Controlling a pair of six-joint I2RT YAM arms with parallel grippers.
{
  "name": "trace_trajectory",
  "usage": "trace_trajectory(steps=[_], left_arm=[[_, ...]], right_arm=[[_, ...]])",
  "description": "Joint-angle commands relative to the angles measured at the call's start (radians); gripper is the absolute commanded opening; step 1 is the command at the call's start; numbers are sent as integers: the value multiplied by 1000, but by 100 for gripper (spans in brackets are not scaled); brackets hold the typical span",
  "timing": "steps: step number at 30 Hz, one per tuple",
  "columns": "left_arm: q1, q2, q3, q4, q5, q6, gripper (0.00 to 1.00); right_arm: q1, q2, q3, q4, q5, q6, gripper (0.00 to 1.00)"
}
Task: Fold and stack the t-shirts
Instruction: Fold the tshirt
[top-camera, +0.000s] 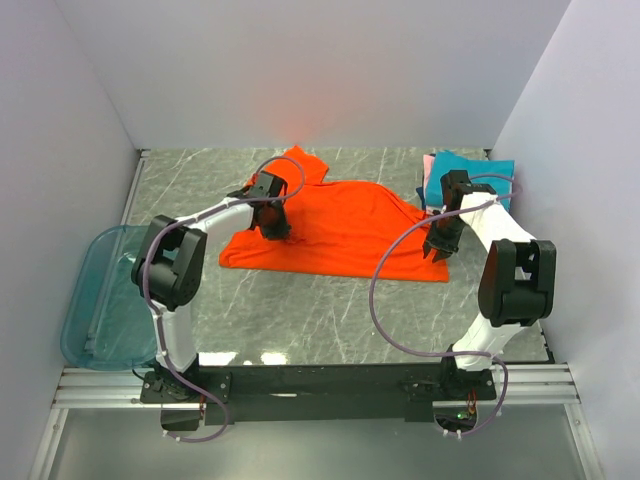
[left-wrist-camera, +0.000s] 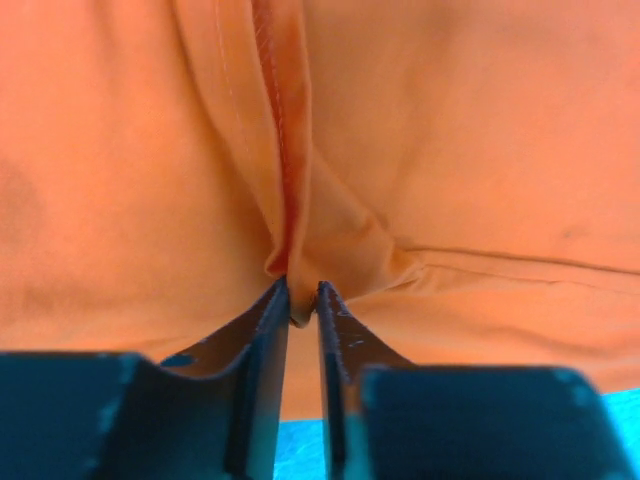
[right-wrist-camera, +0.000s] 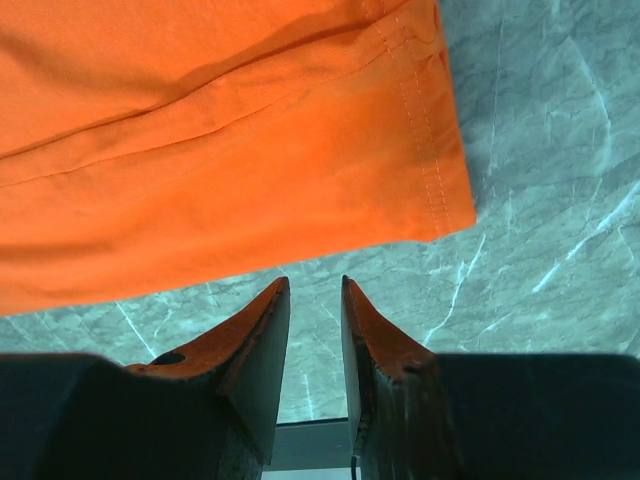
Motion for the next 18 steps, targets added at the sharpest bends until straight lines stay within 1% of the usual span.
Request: trace_trajectory(steps=[1, 6, 8, 11, 18], left_arm=[[-1, 15, 62, 30, 23, 7, 18], [-1, 51, 101, 14, 32, 12, 8], [-1, 57, 118, 14, 37, 11, 5], [-1, 72, 142, 13, 44, 8, 0], [-1, 107, 197, 10, 69, -5, 0]], right_arm=[[6, -52, -4, -13, -4, 8, 34], [6, -47, -10, -13, -8, 8, 34], [29, -47, -12, -12, -8, 8, 34], [30, -43, -18, -12, -10, 8, 34], [34, -38, -27, -10, -10, 8, 34]])
